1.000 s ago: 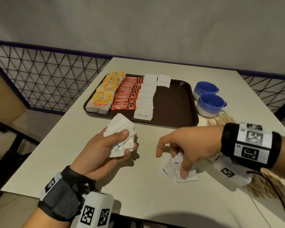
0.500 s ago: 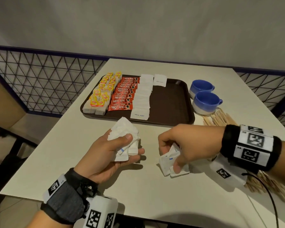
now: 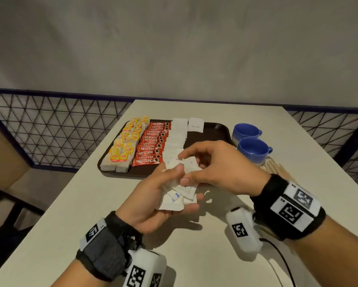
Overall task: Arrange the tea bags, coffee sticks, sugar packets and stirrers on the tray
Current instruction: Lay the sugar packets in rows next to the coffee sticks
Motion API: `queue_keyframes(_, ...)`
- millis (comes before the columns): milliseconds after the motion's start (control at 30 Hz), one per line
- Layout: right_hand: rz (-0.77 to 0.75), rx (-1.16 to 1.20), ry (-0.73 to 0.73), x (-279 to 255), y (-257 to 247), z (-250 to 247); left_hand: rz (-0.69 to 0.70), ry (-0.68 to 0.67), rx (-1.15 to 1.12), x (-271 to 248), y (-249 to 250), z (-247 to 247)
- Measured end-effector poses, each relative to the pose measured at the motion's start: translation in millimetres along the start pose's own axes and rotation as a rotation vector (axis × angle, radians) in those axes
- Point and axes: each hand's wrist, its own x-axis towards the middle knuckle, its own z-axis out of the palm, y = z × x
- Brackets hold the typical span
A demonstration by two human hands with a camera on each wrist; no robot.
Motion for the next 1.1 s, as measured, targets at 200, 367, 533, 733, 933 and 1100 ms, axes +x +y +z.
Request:
queue_keyframes(200,-0.047,0.139,0.130,33,-8,-16,0.068,0.032,-0.008,30,31,3)
queue_keyframes(367,-0.057,0.243,0.204,59,-9,-29,0.155,0.032,-0.001,50,51,3)
queue_keyframes(533,-0.035,0.329,0.210,81,-4,-36,0.185,0.045,-0.094,63,55,-8)
queue_keyframes(733,0.023,0.333,0.222,99,2,-30,0.242,0.101,0.019,72,49,-26)
queue_keyframes(933,0.009,0.493,0.090,99,7,-31,0.255,0.133,-0.032,74,46,-34)
queue_keyframes(1100,0.026,0.407,-0.019,104,11,-29,0.165,0.117,-0.067,77,43,-38)
